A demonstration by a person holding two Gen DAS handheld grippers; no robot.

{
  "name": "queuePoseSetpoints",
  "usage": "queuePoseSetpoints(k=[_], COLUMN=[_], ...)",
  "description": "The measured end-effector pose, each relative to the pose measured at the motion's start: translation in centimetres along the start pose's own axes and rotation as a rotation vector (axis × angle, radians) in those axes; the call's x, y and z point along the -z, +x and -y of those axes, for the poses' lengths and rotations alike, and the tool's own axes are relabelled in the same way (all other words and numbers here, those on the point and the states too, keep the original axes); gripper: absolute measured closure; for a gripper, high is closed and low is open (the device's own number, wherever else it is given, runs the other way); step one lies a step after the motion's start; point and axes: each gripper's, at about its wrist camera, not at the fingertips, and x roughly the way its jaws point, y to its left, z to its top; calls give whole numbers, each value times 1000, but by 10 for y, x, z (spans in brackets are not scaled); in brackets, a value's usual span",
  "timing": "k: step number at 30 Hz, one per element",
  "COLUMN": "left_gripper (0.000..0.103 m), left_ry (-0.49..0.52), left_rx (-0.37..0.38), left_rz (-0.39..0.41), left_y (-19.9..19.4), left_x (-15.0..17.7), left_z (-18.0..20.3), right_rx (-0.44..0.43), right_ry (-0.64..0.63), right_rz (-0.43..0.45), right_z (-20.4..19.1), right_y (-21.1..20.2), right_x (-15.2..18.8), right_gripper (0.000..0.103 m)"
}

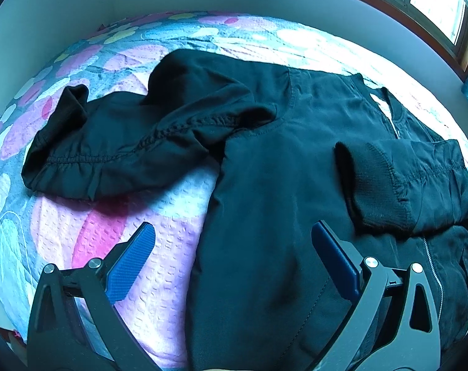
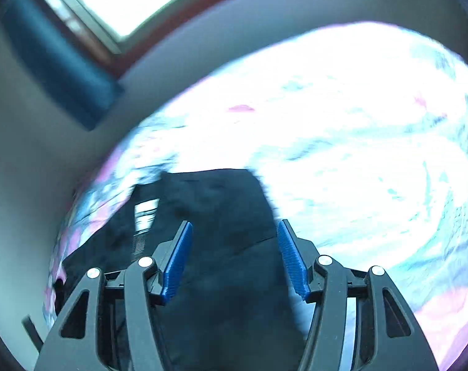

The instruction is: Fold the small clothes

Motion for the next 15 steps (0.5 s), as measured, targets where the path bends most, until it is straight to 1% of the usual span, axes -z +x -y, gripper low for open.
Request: queuePoseSetpoints(k=[2, 3, 4, 5, 6, 7, 8, 10, 13, 15], left_gripper=[2, 2, 2, 2, 2, 2, 2, 2, 2, 2], left_ry=[-7, -9, -10, -11, -12, -11, -9, -6, -3, -1], left_rx=[-7, -8, -9, -10, -9, -8, -8, -4, 3, 8], left_rz=[0, -2, -4, -9, -12, -15, -18, -21, -26, -28], left_y=[0, 0, 0, 1, 2, 3, 4, 5, 7, 8], left_x=[-1, -1, -1, -1, -1, -1, -1, 0, -1, 0], left_z=[1, 1, 2, 3, 4, 5, 6, 8, 10, 11], right_rx=[-70, -95, -107, -115, -100, -82, -88, -131, -205, -236], right_ry=[55, 73, 80, 79, 86, 102, 126, 184, 226, 235], right_rz=[-57, -78, -96, -118, -131, -125, -117, -117, -111, -109], right_z=[17, 23, 30, 31, 36, 41, 46, 62, 71, 72], right_y=[19, 26, 33, 40, 45, 45, 46, 48, 45, 33], right_x=[-3, -4, -7, -7, -7, -7, -6, -4, 0, 6], right_gripper=[47, 55, 65, 83, 85, 85, 86, 86, 84, 79])
